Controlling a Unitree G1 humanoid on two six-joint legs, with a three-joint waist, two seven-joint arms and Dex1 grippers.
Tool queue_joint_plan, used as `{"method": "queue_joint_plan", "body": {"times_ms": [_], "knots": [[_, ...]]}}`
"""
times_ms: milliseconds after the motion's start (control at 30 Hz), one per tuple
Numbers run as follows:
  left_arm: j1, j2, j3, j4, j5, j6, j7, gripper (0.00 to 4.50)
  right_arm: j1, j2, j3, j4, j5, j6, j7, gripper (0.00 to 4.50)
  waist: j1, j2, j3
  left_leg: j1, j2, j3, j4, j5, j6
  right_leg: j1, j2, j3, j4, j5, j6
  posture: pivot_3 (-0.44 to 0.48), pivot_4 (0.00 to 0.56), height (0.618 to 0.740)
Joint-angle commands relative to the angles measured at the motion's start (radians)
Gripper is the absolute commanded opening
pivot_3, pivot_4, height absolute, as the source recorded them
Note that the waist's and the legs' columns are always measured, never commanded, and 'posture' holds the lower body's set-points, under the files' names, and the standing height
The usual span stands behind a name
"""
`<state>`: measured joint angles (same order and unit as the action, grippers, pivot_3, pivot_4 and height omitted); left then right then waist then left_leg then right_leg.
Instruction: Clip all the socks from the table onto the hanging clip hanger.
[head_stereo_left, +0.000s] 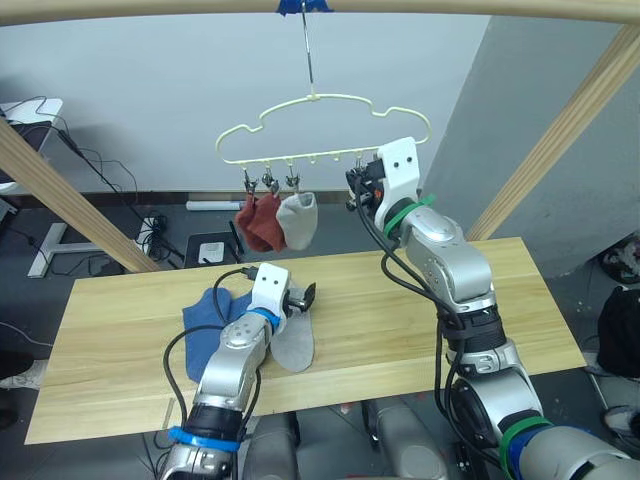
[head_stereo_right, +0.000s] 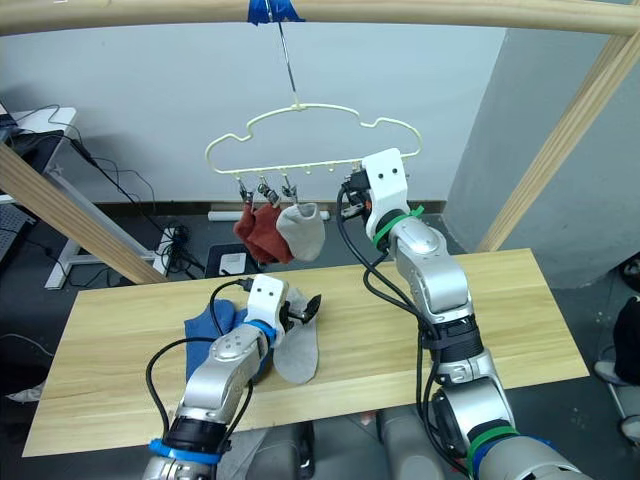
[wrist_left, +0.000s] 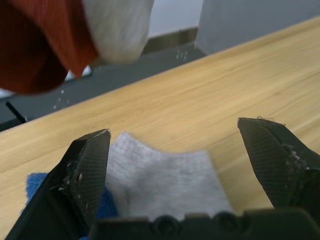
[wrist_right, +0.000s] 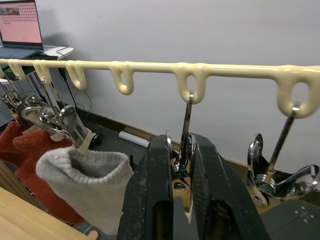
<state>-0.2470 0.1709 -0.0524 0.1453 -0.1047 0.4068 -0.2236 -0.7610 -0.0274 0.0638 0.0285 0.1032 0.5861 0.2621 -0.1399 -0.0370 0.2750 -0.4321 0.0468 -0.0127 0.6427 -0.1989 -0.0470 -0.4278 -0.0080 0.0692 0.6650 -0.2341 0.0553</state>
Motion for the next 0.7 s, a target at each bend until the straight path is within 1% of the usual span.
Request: {"method": "queue_joint_plan", "body": {"times_ms": [33,167,233,400,500,700], "knots": [[-0.03,0.006,-0.012,0.049,0.018,0.023,-0.014,4.5,-0.004,0.003,0.004,-0.056,0.018,0.002,0.004,0.16,0.0,0.0,0.0,0.0,0.0,0.0,0.0,0.0,0.0,0.0,0.0,0.0,0.0,0.0,0.0,-0.19,0.274,0.74],[-0.051,0.016,-0.029,0.085,0.033,0.059,-0.035,4.5,-0.005,0.002,-0.001,-0.062,0.018,0.007,0.001,0.16,0.0,0.0,0.0,0.0,0.0,0.0,0.0,0.0,0.0,0.0,0.0,0.0,0.0,0.0,0.001,-0.194,0.273,0.74],[-0.054,0.023,-0.031,0.088,0.042,0.066,-0.036,4.11,-0.006,0.002,-0.005,-0.062,0.018,0.009,-0.001,0.16,0.0,0.0,0.0,0.0,0.0,0.0,0.0,0.0,0.0,0.0,0.0,0.0,0.0,0.0,0.001,-0.194,0.273,0.74],[-0.043,0.046,-0.035,0.077,0.055,0.084,-0.05,2.83,-0.007,0.009,-0.014,-0.06,0.024,0.007,-0.009,0.16,0.0,0.0,0.0,0.0,0.0,0.0,0.0,0.0,0.0,0.0,0.0,0.0,0.0,-0.001,0.001,-0.189,0.265,0.74],[-0.035,0.052,-0.029,0.065,0.055,0.089,-0.054,2.16,-0.011,0.014,-0.017,-0.055,0.027,0.003,-0.012,0.16,0.0,0.0,0.0,0.0,0.0,0.0,0.0,0.0,0.0,0.0,0.0,0.0,0.0,-0.001,0.001,-0.189,0.265,0.74],[-0.022,0.053,-0.013,0.032,0.044,0.062,-0.061,0.42,-0.015,0.016,-0.019,-0.05,0.032,-0.003,-0.016,0.16,0.0,0.0,0.0,0.0,0.0,0.0,0.0,0.0,0.0,0.0,0.0,0.0,0.0,-0.001,0.001,-0.182,0.26,0.74]]}}
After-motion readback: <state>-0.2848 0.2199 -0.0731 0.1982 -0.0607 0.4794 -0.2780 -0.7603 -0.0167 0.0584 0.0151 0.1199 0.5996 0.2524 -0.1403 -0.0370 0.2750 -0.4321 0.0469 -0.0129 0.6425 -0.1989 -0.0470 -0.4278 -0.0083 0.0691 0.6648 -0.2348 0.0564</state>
